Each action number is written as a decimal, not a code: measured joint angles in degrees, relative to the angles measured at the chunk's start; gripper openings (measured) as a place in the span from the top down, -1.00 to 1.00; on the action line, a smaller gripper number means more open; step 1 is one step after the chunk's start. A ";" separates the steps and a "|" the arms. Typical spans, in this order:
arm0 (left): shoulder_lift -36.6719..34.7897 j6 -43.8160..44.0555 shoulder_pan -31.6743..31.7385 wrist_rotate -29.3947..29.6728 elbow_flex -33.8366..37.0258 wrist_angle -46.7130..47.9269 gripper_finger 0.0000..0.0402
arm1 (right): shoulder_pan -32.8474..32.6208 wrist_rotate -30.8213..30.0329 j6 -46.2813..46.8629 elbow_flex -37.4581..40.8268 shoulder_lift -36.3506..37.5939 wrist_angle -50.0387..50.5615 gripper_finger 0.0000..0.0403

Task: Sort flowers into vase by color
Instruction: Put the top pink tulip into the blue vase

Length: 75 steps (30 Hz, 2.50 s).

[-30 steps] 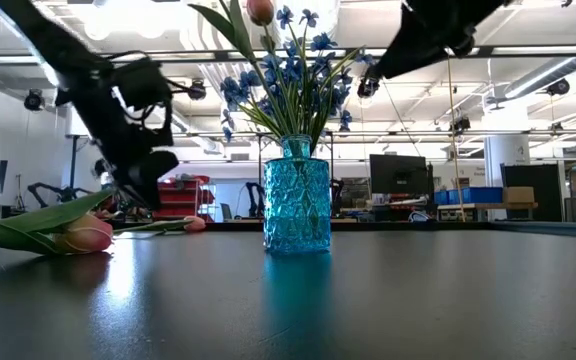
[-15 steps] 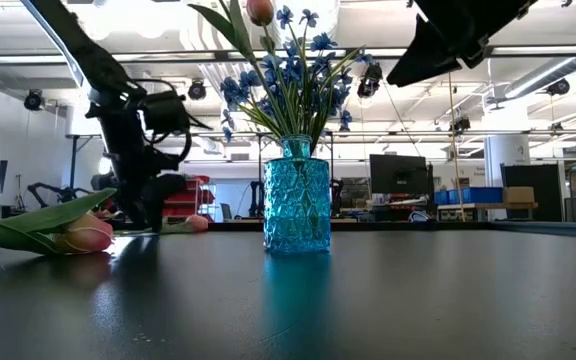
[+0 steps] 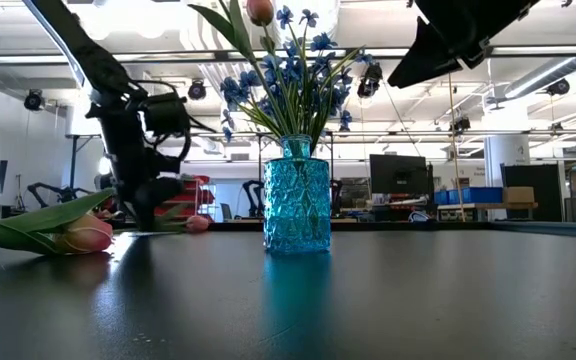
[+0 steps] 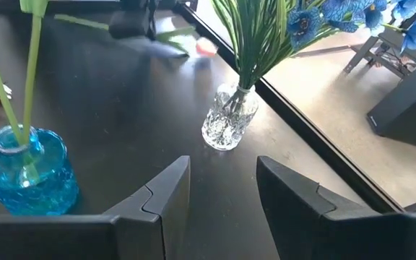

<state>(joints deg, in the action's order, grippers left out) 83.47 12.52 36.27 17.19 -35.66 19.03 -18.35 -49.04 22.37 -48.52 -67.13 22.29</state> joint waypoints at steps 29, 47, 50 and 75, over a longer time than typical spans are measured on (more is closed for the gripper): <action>-49.21 -24.19 -57.08 33.71 5.04 -39.76 0.99 | 11.34 8.61 -10.43 22.43 0.00 -35.13 0.94; -32.90 -26.39 -46.49 2.32 5.04 -69.22 0.99 | 11.26 8.74 -14.93 22.08 -0.02 -40.77 0.94; -30.79 -21.35 -41.66 -5.06 5.04 -71.54 0.99 | 11.26 8.74 -14.93 22.08 -0.02 -40.77 0.94; -7.89 -3.89 -33.52 -24.07 1.11 -91.14 0.99 | 11.26 8.61 -14.93 22.06 -0.02 -41.05 0.94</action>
<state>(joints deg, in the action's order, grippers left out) 75.58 8.63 2.74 -6.87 -34.54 -72.10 -7.09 -40.42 7.44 -26.46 -67.16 -18.76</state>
